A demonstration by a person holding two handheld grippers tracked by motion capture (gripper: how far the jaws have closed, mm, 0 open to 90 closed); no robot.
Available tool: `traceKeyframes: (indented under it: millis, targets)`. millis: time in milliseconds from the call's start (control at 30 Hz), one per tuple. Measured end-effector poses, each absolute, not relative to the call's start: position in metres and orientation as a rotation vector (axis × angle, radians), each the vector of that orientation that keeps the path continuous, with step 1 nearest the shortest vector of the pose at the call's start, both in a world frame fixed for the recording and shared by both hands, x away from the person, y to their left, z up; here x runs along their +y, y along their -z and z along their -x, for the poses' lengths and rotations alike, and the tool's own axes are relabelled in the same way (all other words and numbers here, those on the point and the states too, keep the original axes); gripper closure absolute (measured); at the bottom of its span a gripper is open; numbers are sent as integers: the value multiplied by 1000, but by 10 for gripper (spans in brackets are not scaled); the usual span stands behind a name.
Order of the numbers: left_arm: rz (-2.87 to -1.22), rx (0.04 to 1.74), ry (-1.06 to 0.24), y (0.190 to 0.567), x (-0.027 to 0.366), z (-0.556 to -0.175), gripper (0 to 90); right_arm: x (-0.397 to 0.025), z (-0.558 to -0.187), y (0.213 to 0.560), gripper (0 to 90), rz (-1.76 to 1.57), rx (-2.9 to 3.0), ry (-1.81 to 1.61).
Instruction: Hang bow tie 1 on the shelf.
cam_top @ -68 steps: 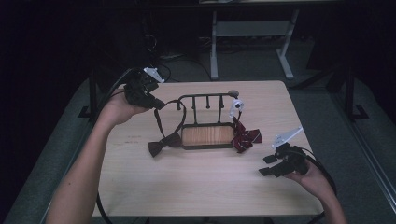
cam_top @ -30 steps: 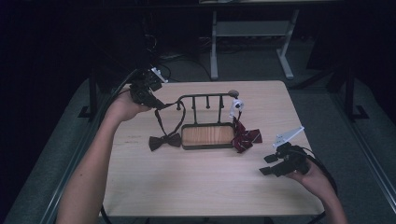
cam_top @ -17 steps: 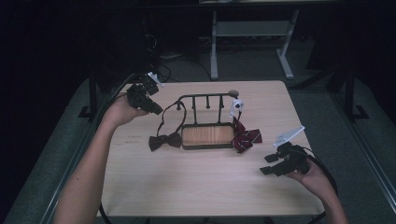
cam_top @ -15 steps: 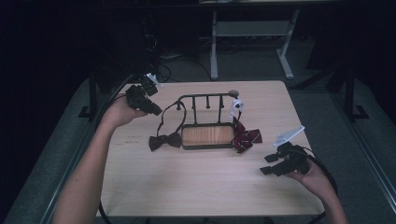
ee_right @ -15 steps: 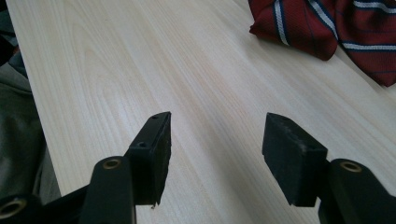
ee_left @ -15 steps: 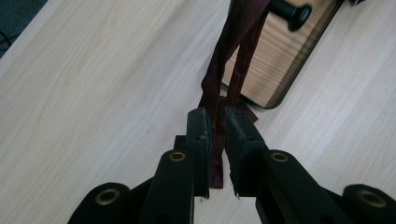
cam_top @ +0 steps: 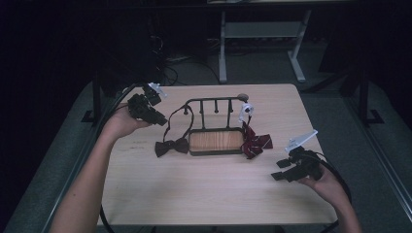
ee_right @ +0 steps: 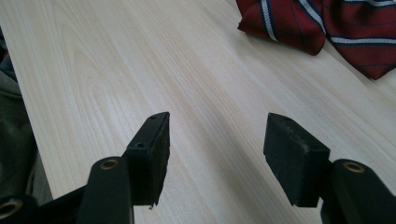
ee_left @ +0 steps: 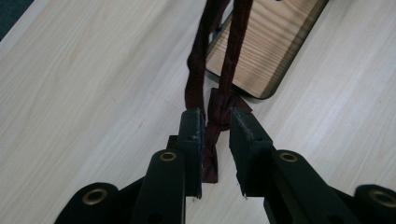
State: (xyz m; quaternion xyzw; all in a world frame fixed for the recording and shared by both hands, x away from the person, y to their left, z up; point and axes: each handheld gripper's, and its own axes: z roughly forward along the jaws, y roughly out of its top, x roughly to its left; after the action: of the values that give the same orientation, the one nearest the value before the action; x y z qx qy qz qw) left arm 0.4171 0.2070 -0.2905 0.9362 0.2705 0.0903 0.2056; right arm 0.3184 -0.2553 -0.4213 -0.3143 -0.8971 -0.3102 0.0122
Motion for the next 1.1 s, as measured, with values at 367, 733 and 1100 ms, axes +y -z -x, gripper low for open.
traceKeyframes:
  millis: [367,733,1100]
  targets:
    - [-2600,733,-238,297,212,-409,716,-260,-321,423,377,1029,-2792,962]
    - [-2593,720,-238,305,218,-398,671,-261,-321,423,369,1045,-2802,949]
    - [-2593,699,-225,313,220,-388,623,-263,-321,424,364,1061,-2808,945]
